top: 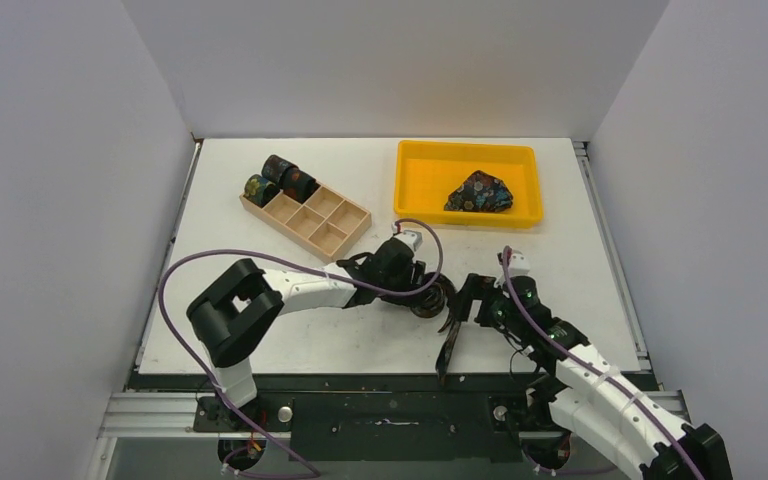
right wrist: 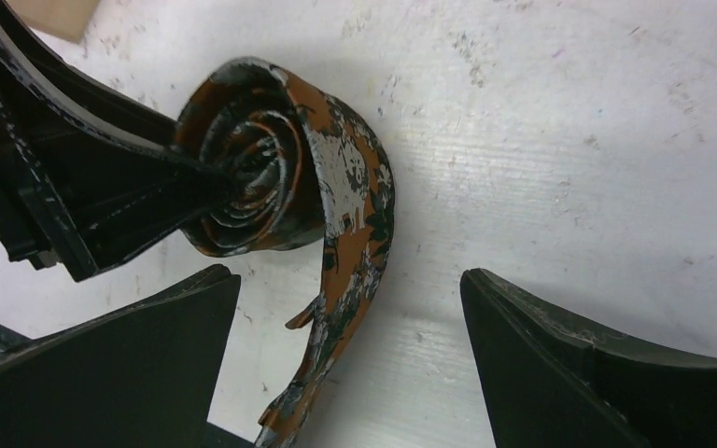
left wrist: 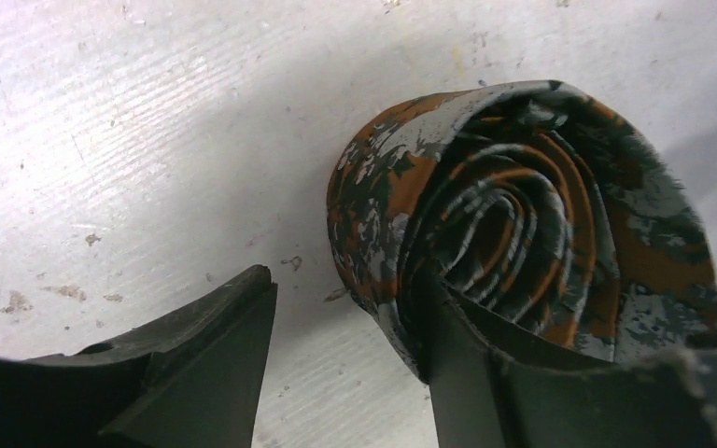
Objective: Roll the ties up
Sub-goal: Flatten out the tie at the center of the board.
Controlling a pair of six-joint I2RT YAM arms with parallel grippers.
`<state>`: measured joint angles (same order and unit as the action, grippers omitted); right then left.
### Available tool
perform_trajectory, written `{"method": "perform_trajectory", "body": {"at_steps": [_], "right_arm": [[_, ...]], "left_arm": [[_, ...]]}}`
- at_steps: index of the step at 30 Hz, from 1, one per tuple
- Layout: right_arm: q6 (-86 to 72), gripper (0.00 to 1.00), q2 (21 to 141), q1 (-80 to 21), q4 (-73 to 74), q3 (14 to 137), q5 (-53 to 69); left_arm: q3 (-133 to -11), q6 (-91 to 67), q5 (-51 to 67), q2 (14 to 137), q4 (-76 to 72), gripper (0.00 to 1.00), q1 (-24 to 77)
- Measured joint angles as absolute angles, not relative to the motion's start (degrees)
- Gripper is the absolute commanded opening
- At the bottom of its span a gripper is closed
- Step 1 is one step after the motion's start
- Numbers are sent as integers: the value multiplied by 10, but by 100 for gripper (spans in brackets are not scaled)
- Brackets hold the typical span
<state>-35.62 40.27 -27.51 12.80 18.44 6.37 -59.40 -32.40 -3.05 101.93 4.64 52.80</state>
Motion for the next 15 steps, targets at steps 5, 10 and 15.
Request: {"method": "perform_trajectory", "body": {"at_steps": [5,10,15], "right_arm": [[-355,78,490,-324,121,199,41],[-361,64,599,-393,125,238,-26],[-369,67,646,-398,125,242,-58]], "left_arm": [[-576,-329,-50,1022,47,33,528],[-535,-330,-75,997,45,29,528],[-504,-330,-88,969,46,30,528]]}}
